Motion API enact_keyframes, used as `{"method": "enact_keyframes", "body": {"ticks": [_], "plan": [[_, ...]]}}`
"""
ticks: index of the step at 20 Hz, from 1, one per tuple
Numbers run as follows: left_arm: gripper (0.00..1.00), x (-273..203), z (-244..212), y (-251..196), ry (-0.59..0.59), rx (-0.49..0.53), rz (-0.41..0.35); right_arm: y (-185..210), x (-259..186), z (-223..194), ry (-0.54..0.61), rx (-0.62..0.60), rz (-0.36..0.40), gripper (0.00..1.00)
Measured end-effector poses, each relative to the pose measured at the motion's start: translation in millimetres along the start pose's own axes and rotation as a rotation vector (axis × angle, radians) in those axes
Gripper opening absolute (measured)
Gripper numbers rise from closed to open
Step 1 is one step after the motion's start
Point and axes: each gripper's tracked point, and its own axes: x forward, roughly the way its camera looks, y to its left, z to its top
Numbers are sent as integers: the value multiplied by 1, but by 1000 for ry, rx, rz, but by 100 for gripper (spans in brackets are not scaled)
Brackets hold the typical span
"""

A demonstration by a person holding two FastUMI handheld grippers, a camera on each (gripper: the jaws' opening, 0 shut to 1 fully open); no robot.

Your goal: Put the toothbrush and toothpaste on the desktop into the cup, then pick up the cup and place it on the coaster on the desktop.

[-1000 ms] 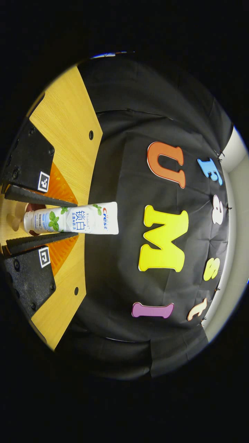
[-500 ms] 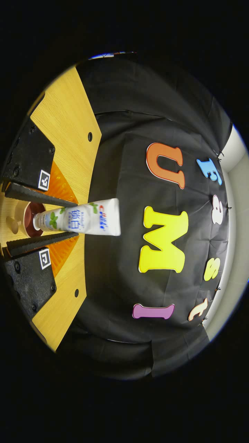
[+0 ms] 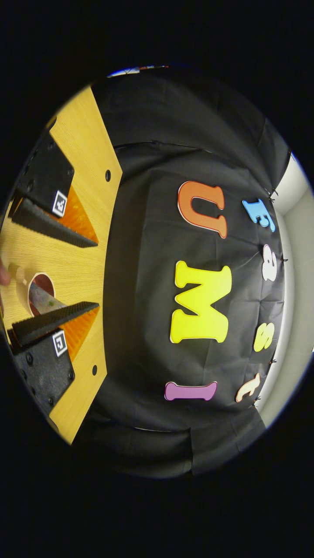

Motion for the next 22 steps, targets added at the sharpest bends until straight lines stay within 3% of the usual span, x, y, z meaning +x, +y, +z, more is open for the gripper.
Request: {"method": "enact_keyframes", "body": {"ticks": [1, 2, 15, 22], "plan": [[78, -1, 2, 4, -9, -4, 12, 3, 4, 4, -4, -12, 5, 0], [99, -5, 7, 5, -21, -13, 14, 7, 7, 7, -10, -24, 16, 2], [99, -88, 13, 66, -38, 5, 108, 132, 104, 78, -163, -158, 258, 0], [99, -124, -4, 95, -21, 30, 157, 169, 152, 109, -236, -162, 285, 0]]}}
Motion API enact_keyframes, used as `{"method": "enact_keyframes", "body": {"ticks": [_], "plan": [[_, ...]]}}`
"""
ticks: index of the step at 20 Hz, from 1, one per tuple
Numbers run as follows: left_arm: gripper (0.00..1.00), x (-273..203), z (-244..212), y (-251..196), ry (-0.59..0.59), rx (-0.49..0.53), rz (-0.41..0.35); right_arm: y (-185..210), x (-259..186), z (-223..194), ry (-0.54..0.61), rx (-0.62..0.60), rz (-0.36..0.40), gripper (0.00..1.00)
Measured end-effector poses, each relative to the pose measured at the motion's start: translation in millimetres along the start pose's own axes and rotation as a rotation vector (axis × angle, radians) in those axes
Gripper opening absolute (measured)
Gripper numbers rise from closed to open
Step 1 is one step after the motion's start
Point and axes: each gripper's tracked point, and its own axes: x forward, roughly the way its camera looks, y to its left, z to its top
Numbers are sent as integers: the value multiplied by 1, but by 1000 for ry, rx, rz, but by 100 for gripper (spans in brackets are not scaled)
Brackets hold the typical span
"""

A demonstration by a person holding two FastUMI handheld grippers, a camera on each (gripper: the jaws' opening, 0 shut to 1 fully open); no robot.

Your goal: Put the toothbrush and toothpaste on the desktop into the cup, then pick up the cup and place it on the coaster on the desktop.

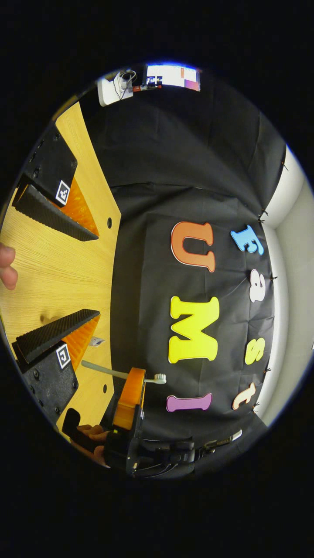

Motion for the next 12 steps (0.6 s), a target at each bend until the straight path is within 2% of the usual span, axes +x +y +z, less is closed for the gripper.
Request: {"method": "enact_keyframes", "body": {"ticks": [6, 10, 12], "plan": [[99, -10, -6, 22, 14, -16, 31, 1, 22, -19, 32, 2, -15, 0], [99, -11, -9, 19, 26, -36, 25, -3, 27, -28, 47, -6, -14, 2], [99, -11, -13, 20, 38, -39, 28, -2, 26, -37, 73, 1, -2, 36]]}}
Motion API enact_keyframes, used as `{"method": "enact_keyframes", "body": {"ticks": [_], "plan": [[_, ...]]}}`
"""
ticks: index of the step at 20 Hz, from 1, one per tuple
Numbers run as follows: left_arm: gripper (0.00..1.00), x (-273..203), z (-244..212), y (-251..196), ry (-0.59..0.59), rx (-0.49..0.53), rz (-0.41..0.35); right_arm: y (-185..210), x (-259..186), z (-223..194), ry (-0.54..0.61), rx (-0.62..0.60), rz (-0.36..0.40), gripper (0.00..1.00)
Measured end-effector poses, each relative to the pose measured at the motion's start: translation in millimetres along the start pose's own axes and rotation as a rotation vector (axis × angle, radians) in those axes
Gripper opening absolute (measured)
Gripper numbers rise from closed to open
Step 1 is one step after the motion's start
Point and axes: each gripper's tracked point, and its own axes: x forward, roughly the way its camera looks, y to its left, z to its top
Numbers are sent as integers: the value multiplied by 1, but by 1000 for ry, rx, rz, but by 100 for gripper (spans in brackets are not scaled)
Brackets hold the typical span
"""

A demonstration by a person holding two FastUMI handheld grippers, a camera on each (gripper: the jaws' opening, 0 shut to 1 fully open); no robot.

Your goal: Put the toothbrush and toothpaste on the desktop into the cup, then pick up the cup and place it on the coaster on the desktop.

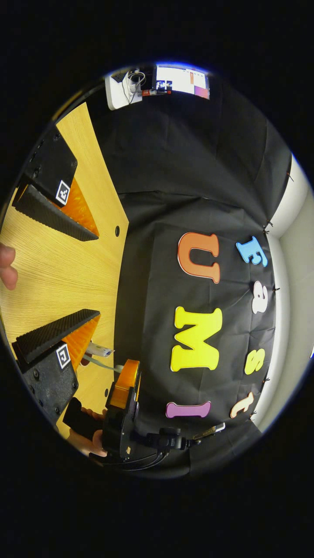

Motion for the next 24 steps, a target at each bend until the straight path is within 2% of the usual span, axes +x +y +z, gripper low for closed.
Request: {"method": "enact_keyframes", "body": {"ticks": [1, 3, 5, 9, 11, 13, 17, 19, 22, 24], "plan": [[99, -1, 1, -1, 1, -4, -1, -1, -3, 0, 7, 7, -5, 53], [99, -2, 4, -5, -3, -6, -6, -2, -7, 4, -1, 17, 1, 75], [99, -3, 8, -7, -11, 1, -7, -6, -14, 12, -21, 16, -6, 82], [99, -6, 14, -16, -22, -5, -24, -8, -37, 24, -44, 38, 0, 88], [99, -7, 19, -24, -27, -10, -48, -12, -55, 27, -53, 46, -3, 96], [99, -7, 24, -37, -19, -26, -99, -21, -79, 27, -66, 45, -17, 96], [99, 1, 54, -57, -38, 18, -190, -46, -135, 4, -39, 73, -64, 96], [99, 11, 57, -67, -5, 46, -246, -66, -164, -6, -24, 98, -104, 96], [99, 23, 78, -88, 34, 83, -377, -92, -204, -22, -11, 132, -171, 94], [99, 37, 95, -90, 62, 123, -413, -102, -229, -35, 1, 145, -198, 95]]}}
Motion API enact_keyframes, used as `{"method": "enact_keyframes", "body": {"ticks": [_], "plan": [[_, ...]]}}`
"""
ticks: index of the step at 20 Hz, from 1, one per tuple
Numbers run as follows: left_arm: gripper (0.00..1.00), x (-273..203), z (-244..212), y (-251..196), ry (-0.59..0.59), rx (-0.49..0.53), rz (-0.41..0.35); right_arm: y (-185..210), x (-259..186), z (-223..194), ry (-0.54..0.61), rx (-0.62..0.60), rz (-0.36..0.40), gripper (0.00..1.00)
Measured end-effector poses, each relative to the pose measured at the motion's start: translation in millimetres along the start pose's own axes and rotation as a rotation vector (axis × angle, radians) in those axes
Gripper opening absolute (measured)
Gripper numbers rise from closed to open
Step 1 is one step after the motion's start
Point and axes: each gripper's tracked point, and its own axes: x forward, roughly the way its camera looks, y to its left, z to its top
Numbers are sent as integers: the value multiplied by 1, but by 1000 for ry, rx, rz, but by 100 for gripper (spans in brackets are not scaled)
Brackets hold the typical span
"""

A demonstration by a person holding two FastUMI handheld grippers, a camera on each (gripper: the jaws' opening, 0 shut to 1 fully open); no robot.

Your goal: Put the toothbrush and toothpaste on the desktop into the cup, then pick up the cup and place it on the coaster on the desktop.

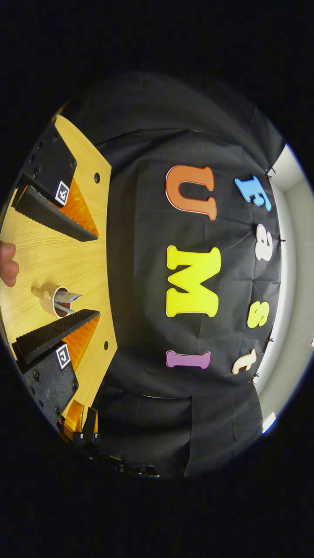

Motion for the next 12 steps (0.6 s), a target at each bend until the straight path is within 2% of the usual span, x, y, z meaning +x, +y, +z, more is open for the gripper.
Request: {"method": "enact_keyframes", "body": {"ticks": [1, 4, 6, 10, 12], "plan": [[98, 7, 9, -1, 17, 28, -20, -8, -10, -6, 8, -7, -11, 92], [99, 26, 22, -16, 116, 143, -103, -38, -35, -14, 18, -45, -56, 92], [99, 38, 15, -27, 217, 196, -161, -46, -50, -20, 26, -37, -61, 95], [99, 54, -41, -40, 539, 301, -239, -54, -63, -27, 28, -32, -63, 95], [99, 53, -75, -48, 706, 293, -273, -51, -62, -30, 26, 13, -60, 95]]}}
